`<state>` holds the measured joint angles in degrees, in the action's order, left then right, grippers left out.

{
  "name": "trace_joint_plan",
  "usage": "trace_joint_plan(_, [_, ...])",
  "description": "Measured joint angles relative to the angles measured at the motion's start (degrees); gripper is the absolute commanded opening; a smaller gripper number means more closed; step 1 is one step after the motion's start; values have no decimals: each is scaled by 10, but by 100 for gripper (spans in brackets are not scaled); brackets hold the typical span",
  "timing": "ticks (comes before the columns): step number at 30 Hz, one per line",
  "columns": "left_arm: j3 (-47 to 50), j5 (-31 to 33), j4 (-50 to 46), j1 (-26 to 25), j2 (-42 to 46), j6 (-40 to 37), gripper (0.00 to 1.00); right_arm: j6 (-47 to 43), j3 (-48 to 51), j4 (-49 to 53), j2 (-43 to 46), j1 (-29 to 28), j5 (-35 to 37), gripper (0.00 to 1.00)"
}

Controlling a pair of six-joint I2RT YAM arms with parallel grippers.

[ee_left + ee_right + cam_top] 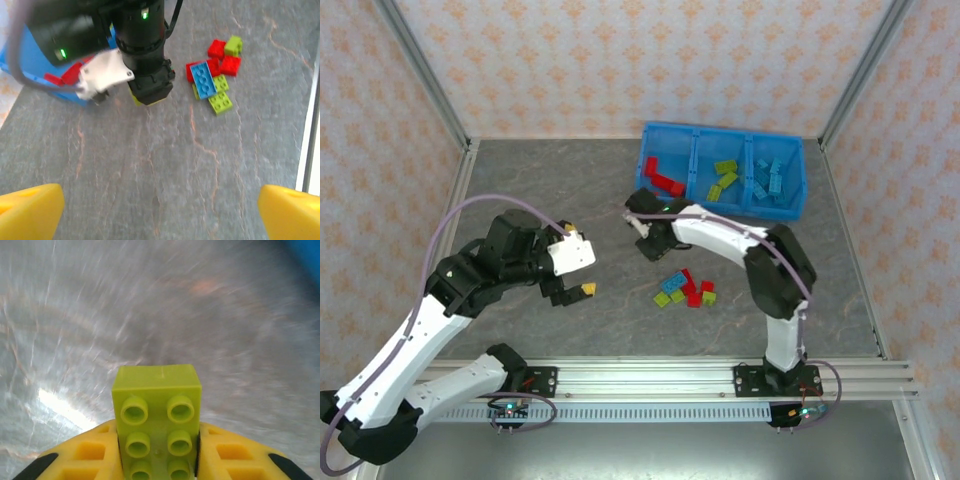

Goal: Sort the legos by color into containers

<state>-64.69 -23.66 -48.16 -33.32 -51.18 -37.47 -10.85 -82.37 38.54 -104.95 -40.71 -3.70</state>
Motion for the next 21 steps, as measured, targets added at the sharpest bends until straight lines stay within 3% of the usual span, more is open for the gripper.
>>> trace_joint_plan(5, [0, -15, 63, 0, -26, 32, 100, 79, 13, -75, 83, 65, 26, 28])
trace_joint_plan(11, [0, -17, 83, 0, -42, 47, 100, 217, 16, -138, 97, 202, 62, 26])
trace_joint_plan(16, [0, -19, 87, 0, -42, 52, 100, 279, -115, -93, -23, 278, 69, 30])
trace_joint_plan(21, [0, -19, 87, 0, -42, 63, 100, 298, -284, -16, -165, 284, 57, 55])
